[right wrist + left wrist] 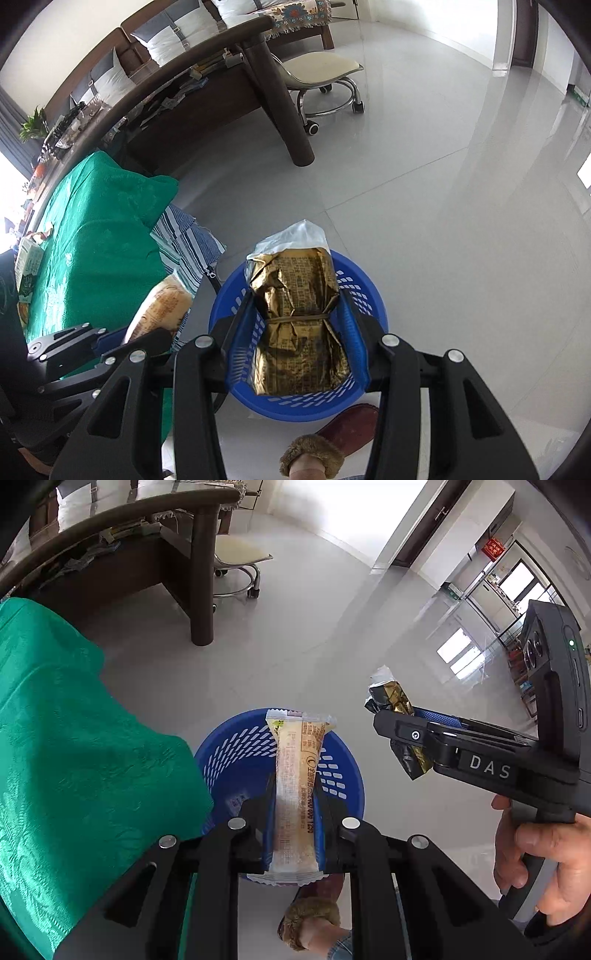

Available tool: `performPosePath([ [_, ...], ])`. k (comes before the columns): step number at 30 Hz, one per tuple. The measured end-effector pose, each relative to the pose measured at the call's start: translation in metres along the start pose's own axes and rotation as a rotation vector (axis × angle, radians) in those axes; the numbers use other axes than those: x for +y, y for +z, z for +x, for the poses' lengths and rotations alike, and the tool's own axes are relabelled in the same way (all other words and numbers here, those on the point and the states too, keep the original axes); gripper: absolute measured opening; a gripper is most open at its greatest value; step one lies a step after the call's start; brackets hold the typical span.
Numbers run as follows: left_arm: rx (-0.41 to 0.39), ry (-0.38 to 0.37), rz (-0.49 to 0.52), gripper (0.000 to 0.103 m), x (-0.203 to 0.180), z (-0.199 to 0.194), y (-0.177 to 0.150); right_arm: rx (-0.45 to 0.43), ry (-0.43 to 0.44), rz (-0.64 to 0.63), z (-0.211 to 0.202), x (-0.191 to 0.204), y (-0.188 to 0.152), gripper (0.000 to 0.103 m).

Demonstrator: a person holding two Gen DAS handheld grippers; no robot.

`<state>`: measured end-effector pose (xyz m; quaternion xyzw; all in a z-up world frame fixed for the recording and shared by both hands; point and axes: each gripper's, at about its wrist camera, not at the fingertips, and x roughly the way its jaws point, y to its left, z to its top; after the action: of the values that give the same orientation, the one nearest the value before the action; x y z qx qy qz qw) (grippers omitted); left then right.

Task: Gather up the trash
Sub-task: 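Open the right tool to drop the gold packet while the left tool releases the snack bar, then move both open tools back over the table toward the remaining trash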

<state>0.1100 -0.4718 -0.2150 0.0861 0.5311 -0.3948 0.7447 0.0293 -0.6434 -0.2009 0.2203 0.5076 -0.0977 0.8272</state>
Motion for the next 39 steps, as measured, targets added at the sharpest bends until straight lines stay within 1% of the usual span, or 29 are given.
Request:
performPosePath([
  [2,0.000,-0.005,0.003,0.017,0.000,0.005,0.003,-0.014,0.008,0.011,0.000,-0.001,0.002,0.048],
  [3,-0.001,-0.006,0.008,0.018,-0.001,0.007,0.002,-0.018,0.017,0.018,0.001,-0.003,0.003,0.054],
  [5,-0.007,-0.001,0.010,0.045,-0.002,0.009,0.002,-0.021,0.033,0.040,0.001,-0.005,0.004,0.064],
  [6,-0.020,0.006,0.006,0.065,-0.001,0.010,0.003,-0.024,0.032,0.042,-0.001,-0.007,0.003,0.065],
  [7,-0.036,0.014,0.003,0.067,0.000,0.009,0.003,-0.033,0.027,0.044,-0.003,-0.008,0.004,0.065],
  [8,-0.041,0.019,0.002,0.068,0.001,0.008,0.002,-0.042,0.023,0.047,-0.005,-0.009,0.005,0.065],
  [11,-0.055,0.012,-0.012,0.071,0.003,-0.004,0.002,-0.086,0.005,0.062,-0.015,-0.012,0.007,0.067],
  [13,-0.087,0.017,-0.007,0.077,0.002,-0.017,0.000,-0.119,-0.019,0.062,-0.022,-0.012,0.009,0.070],
  [16,-0.148,0.036,0.017,0.085,0.004,-0.050,-0.009,-0.185,-0.073,0.043,-0.037,-0.003,0.012,0.075],
  [18,-0.190,0.056,0.039,0.087,0.008,-0.074,-0.020,-0.222,-0.101,0.013,-0.044,0.007,0.012,0.078],
  [20,-0.212,0.091,0.051,0.087,0.015,-0.095,-0.033,-0.268,-0.119,-0.036,-0.054,0.024,0.011,0.081],
  [22,-0.228,0.125,0.048,0.087,0.028,-0.115,-0.049,-0.307,-0.119,-0.087,-0.061,0.044,0.009,0.081],
  [24,-0.237,0.166,0.027,0.087,0.048,-0.134,-0.069,-0.343,-0.093,-0.146,-0.068,0.071,0.003,0.083],
  [28,-0.244,0.258,-0.030,0.087,0.088,-0.167,-0.110,-0.376,-0.022,-0.273,-0.072,0.130,-0.013,0.084],
  [31,-0.250,0.337,-0.056,0.087,0.116,-0.191,-0.140,-0.364,0.033,-0.371,-0.063,0.178,-0.027,0.084],
  [33,-0.246,0.382,-0.077,0.087,0.134,-0.205,-0.154,-0.334,0.063,-0.442,-0.051,0.213,-0.038,0.084],
  [36,-0.253,0.424,-0.133,0.087,0.161,-0.227,-0.175,-0.297,0.103,-0.508,-0.036,0.253,-0.053,0.084],
  [39,-0.264,0.459,-0.197,0.089,0.190,-0.247,-0.193,-0.252,0.148,-0.570,-0.022,0.295,-0.077,0.084],
])
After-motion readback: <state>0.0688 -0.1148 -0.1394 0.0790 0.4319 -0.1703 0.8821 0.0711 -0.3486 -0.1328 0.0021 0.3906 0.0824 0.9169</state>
